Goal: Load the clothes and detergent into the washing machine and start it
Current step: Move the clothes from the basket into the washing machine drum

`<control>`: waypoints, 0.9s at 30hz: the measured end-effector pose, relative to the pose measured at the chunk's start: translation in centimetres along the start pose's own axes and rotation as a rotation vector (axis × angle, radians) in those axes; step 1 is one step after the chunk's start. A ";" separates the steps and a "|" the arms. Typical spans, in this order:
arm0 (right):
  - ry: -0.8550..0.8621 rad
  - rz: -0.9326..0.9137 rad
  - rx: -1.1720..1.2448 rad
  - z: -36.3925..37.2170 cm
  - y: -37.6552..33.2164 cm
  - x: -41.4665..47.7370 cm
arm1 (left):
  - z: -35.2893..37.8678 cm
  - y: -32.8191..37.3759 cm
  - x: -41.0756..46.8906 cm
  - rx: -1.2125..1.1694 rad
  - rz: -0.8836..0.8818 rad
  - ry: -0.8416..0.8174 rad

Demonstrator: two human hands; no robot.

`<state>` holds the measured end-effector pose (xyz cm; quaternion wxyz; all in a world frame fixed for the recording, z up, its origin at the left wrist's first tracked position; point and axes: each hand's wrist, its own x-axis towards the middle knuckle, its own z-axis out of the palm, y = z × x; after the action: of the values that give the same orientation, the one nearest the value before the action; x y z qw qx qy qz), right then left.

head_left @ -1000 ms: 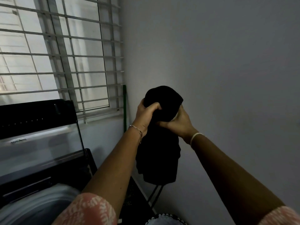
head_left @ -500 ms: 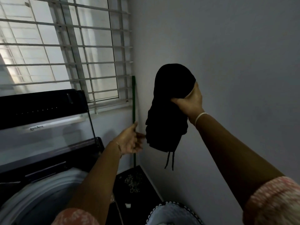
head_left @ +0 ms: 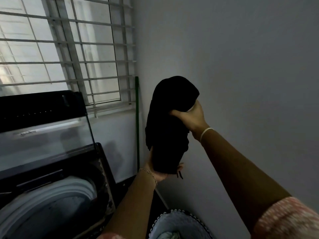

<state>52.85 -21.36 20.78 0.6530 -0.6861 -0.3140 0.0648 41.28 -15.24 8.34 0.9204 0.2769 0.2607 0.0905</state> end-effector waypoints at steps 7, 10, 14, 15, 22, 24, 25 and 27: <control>-0.137 0.128 0.143 -1.2 0.8 -0.8 | -0.3 1.0 1.0 0.045 0.198 0.207; -0.218 0.172 0.131 -2.0 1.0 -0.9 | -0.3 2.4 1.3 0.043 0.189 0.156; -0.331 0.218 0.069 -2.6 1.6 -0.9 | 0.9 3.1 0.4 0.052 0.233 0.113; -0.351 0.230 0.061 -2.7 1.8 -0.8 | 0.9 3.3 0.4 0.070 0.259 0.123; -0.409 0.288 0.142 -2.2 1.8 -0.7 | 0.4 5.7 0.4 0.062 0.262 0.021; -0.420 0.290 0.170 -2.0 1.8 -0.8 | 0.0 6.1 0.7 0.111 0.300 -0.018; -0.429 0.296 0.183 -2.0 1.8 -0.8 | 0.1 6.3 0.5 0.134 0.307 -0.030; -0.442 0.311 0.187 -2.1 1.9 -0.9 | 0.4 6.9 -0.3 0.145 0.287 -0.052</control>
<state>53.83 -23.48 19.02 0.6115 -0.6319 -0.3326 0.3409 41.05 -9.82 12.57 0.8822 0.3790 0.2005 0.1947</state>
